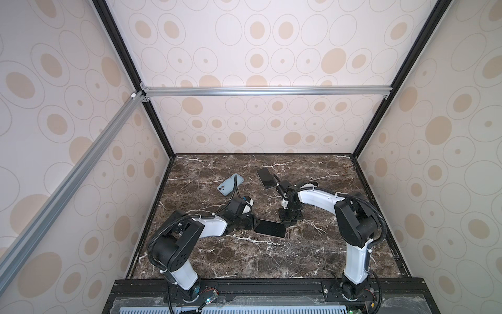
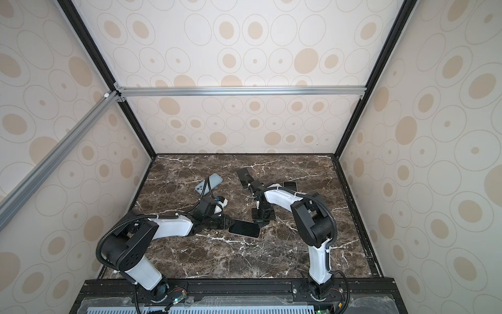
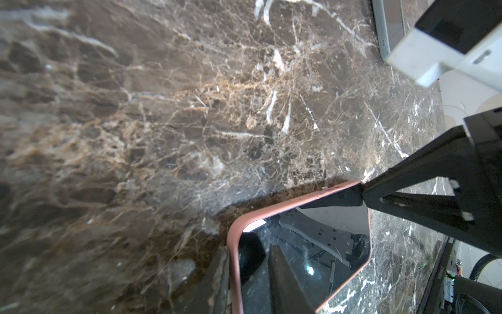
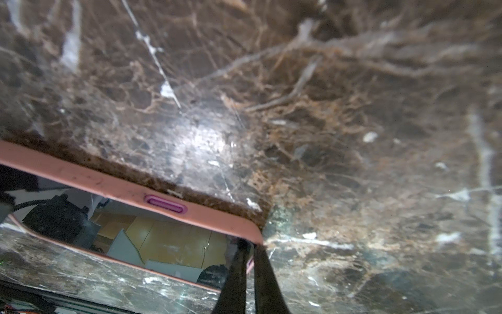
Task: Put the phone into the phone case
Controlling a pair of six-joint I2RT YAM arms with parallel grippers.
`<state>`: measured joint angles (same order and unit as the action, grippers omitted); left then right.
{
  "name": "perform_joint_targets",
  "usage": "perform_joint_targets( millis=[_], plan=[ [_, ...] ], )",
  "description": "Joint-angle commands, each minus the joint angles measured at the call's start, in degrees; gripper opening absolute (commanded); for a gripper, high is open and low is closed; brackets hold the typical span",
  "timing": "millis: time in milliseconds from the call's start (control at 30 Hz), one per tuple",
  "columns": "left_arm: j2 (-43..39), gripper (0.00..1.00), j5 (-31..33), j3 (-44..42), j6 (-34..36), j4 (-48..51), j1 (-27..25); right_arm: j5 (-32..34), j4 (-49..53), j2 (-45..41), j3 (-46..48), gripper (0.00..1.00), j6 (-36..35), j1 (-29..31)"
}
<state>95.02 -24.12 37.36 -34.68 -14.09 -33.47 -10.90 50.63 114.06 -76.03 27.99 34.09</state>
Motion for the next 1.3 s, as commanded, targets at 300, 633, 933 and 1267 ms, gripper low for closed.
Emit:
perform_joint_targets(
  millis=[300,633,933,1267],
  plan=[
    [-0.9,0.26,0.4,-0.5,-0.4,2.2,-0.4,4.7,-15.9,8.5,10.1,0.19,-5.5,4.3],
    [-3.7,0.27,2.5,-1.5,-0.7,3.4,0.1,2.3,-10.2,-2.3,6.5,0.3,-9.9,4.4],
    [-8.4,0.28,3.8,-3.4,-0.5,4.9,1.6,-1.7,-5.9,-8.3,2.9,0.53,-19.4,4.3],
    [-16.4,0.4,6.4,-5.5,0.5,9.7,4.4,3.8,-2.4,-11.1,1.2,0.82,-32.9,5.9]
  ],
)
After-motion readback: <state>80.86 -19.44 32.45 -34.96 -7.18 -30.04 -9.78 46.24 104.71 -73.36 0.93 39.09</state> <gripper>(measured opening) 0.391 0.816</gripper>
